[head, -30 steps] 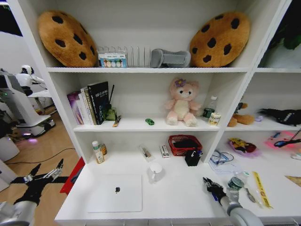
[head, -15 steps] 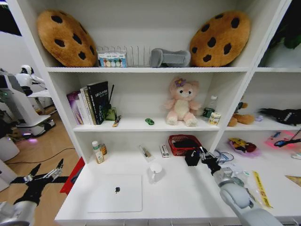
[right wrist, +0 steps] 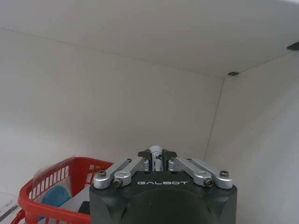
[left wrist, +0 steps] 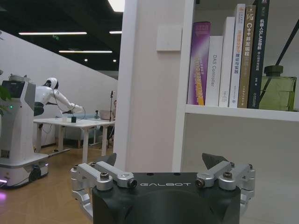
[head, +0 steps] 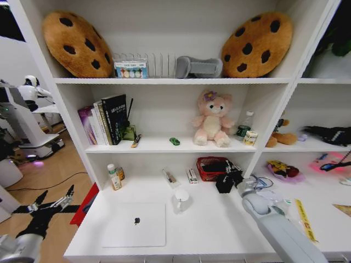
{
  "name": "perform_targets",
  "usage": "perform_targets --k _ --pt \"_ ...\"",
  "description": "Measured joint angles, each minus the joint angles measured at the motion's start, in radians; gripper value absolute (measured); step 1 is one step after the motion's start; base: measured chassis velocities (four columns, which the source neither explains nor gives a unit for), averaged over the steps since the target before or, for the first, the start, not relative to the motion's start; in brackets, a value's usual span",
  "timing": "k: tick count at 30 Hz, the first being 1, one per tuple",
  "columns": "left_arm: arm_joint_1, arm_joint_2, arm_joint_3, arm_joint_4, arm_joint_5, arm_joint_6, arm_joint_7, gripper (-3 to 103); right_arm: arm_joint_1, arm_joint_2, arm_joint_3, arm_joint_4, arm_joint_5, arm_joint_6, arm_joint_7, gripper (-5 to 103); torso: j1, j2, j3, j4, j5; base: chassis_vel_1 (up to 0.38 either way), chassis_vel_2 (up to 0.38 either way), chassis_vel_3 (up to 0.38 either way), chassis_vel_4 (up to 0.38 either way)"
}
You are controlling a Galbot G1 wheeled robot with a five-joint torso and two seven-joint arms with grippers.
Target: Organize the objects on the table.
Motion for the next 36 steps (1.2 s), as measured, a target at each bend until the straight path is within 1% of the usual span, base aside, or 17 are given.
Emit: perform_targets --k 6,14,28,30,31,33,34,35,36 --pt "0.000 0.000 0.000 0.000 0.000 0.000 0.000 100 0.047 0.028 -0.048 -0.064 0.004 0.012 -0.006 13 0.000 0.000 0.000 -0.0002 0.0000 0.000 0.000 0.000 0.000" --pt "0.000 0.000 0.000 0.000 0.000 0.000 0.000 100 0.093 0.042 -0.075 -0.078 0.007 0.006 -0.002 13 0.000 0.000 0.000 0.0000 -0.0002 0.000 0.000 0.000 0.000" --pt "0.000 0.000 0.000 0.000 0.000 0.000 0.000 100 0.051 0.040 -0.072 -0.080 -0.017 0.011 0.000 12 0.000 0.000 0.000 -0.0002 -0.0001 0.000 0.000 0.000 0.000" --pt "0.000 0.000 0.000 0.000 0.000 0.000 0.000 100 0.029 0.034 -0.059 -0.067 -0.014 0.011 0.001 22 0.000 0.000 0.000 -0.0002 0.0005 0.000 0.000 0.000 0.000" --pt "0.000 0.000 0.000 0.000 0.000 0.000 0.000 100 0.029 0.034 -0.059 -0.067 -0.014 0.011 0.001 22 0.000 0.000 0.000 -0.0002 0.0005 0.000 0.000 0.000 0.000" --pt "0.000 0.000 0.000 0.000 0.000 0.000 0.000 100 0.008 0.028 -0.044 -0.041 -0.013 0.009 0.008 33 0.000 0.000 0.000 -0.0001 0.0000 0.000 0.000 0.000 0.000" --pt "0.000 0.000 0.000 0.000 0.000 0.000 0.000 100 0.008 0.028 -0.044 -0.041 -0.013 0.009 0.008 33 0.000 0.000 0.000 -0.0001 0.0000 0.000 0.000 0.000 0.000" --pt "0.000 0.000 0.000 0.000 0.000 0.000 0.000 100 -0.004 0.025 -0.034 -0.024 -0.009 0.006 0.012 39 0.000 0.000 0.000 -0.0001 0.0001 0.000 0.000 0.000 0.000" --pt "0.000 0.000 0.000 0.000 0.000 0.000 0.000 100 -0.019 0.023 -0.022 -0.004 -0.005 0.001 0.017 39 0.000 0.000 0.000 -0.0001 0.0002 0.000 0.000 0.000 0.000"
